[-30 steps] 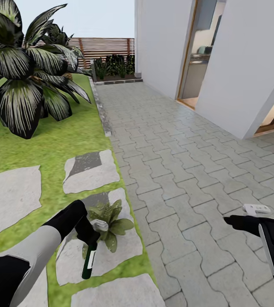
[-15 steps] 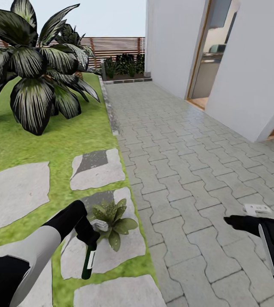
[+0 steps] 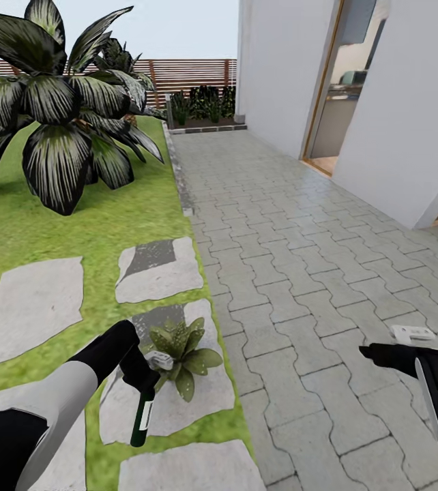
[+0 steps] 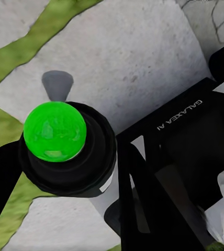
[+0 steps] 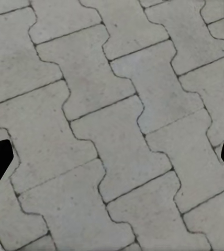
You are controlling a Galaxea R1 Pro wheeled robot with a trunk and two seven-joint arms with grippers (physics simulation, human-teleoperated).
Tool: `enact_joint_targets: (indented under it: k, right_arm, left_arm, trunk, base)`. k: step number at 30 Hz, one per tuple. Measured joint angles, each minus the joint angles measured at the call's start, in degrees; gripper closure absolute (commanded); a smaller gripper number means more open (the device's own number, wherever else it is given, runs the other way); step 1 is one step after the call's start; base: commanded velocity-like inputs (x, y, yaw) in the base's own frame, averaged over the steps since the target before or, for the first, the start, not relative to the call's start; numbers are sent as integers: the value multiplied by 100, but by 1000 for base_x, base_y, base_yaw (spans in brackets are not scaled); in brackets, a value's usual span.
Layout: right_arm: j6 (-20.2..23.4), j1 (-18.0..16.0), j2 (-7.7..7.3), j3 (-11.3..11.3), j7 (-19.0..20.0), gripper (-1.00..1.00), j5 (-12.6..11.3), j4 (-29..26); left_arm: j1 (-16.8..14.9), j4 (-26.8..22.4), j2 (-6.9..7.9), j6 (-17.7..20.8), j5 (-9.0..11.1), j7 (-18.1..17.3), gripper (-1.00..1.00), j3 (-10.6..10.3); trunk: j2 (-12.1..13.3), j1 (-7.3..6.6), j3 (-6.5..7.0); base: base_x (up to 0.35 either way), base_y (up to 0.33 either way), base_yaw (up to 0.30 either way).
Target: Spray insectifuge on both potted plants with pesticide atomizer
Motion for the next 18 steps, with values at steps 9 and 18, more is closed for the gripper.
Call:
enact_joint_targets:
  k: [9, 18]
  right_arm:
    - [-1, -1, 1, 1, -1, -100, -1, -1]
    - [-4, 0, -5, -6, -1, -100, -6, -2]
  left_arm:
    - [1, -1, 8, -6, 1, 1, 100, 7]
    - [0, 0, 7, -11, 0, 2, 100, 10]
  trunk:
    - [0, 0, 0]
    - [0, 0, 0]
  base:
    - [54, -293, 226]
    - [3, -340, 175]
